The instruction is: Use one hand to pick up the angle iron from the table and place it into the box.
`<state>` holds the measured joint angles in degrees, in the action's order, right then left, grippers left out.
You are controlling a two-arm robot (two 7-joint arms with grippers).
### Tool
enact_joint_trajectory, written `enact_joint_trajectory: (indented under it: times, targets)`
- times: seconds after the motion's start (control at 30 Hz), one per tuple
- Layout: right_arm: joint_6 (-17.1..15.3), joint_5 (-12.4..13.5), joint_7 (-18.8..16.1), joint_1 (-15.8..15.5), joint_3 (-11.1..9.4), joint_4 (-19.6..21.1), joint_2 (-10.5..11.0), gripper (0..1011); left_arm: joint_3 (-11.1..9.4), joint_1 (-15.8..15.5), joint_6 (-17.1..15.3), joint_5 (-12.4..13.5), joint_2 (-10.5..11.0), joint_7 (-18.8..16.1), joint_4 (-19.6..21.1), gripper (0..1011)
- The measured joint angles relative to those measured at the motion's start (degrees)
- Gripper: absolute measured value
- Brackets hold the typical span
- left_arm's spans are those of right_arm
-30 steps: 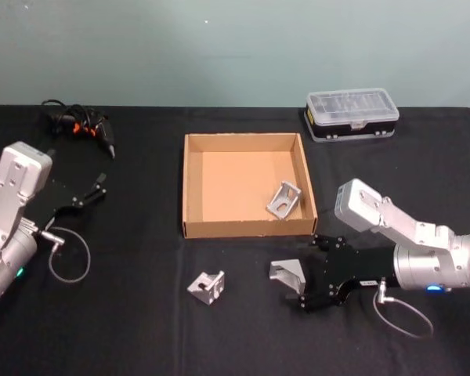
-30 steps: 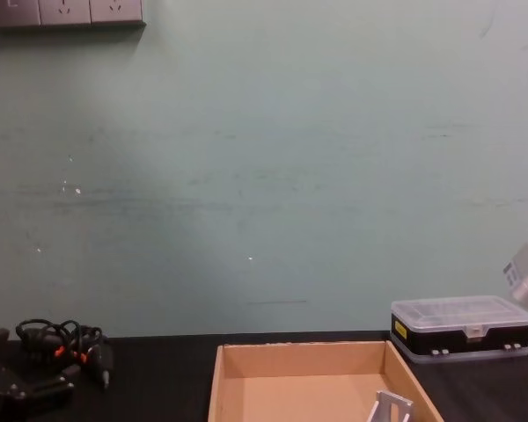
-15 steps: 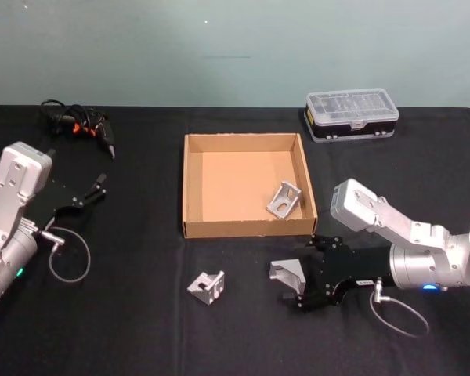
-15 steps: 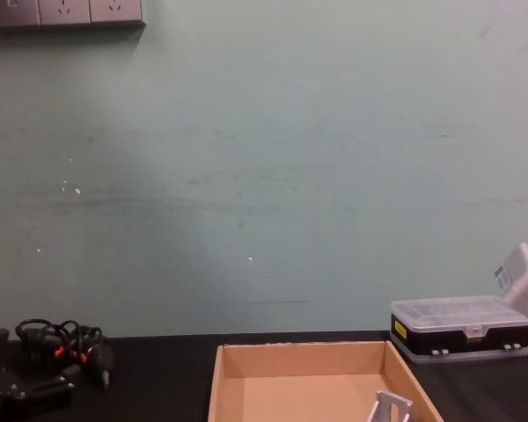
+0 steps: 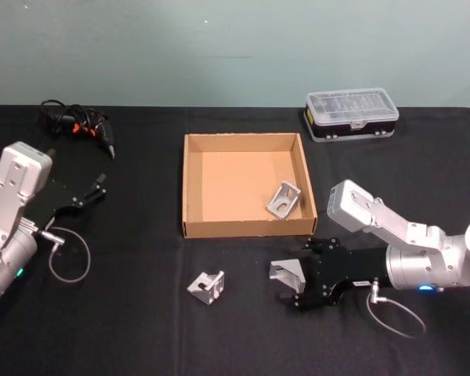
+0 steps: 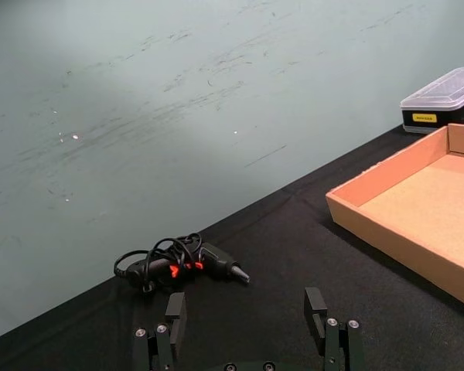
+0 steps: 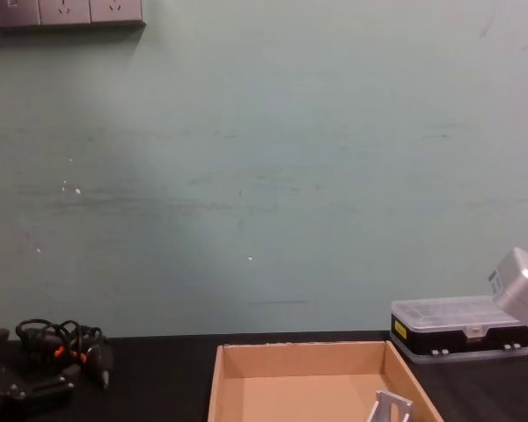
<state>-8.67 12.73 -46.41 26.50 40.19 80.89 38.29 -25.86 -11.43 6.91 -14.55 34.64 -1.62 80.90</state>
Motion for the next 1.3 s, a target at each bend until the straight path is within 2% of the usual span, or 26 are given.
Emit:
enact_joint_trajectory:
  times: [0.3,0.33,0.57,0.83,0.97,1.17,1.3]
  targets:
    - [0.04,0.02,0.0,0.11,0.22,-0.14,-0.14,736,0.0,0.0,0.0,0.0,0.0,0.0,0.0,1000]
    - [0.06,0.02,0.0,0.1,0.24,-0.14,-0.13,671,0.0,0.0,0.0,0.0,0.0,0.0,0.0,1000]
    - [0.22,0.04,0.01,-0.01,0.25,-0.07,-0.01,484,0.0,0.0,0.0,0.0,0.0,0.0,0.0,1000]
    - [0.23,0.36,0.24,-0.25,-0.05,0.4,0.24,482,0.0,0.0,0.0,0.0,0.0,0.0,0.0,1000]
    - [0.21,1.07,0.92,-0.74,-0.94,1.7,0.58,482,0.0,0.0,0.0,0.0,0.0,0.0,0.0,1000]
    - [-0.13,2.9,4.68,-2.28,-3.89,5.31,0.58,482,0.0,0.0,0.0,0.0,0.0,0.0,0.0,1000]
    - [-0.73,3.46,8.01,-3.1,-5.73,7.42,-0.28,482,0.0,0.0,0.0,0.0,0.0,0.0,0.0,1000]
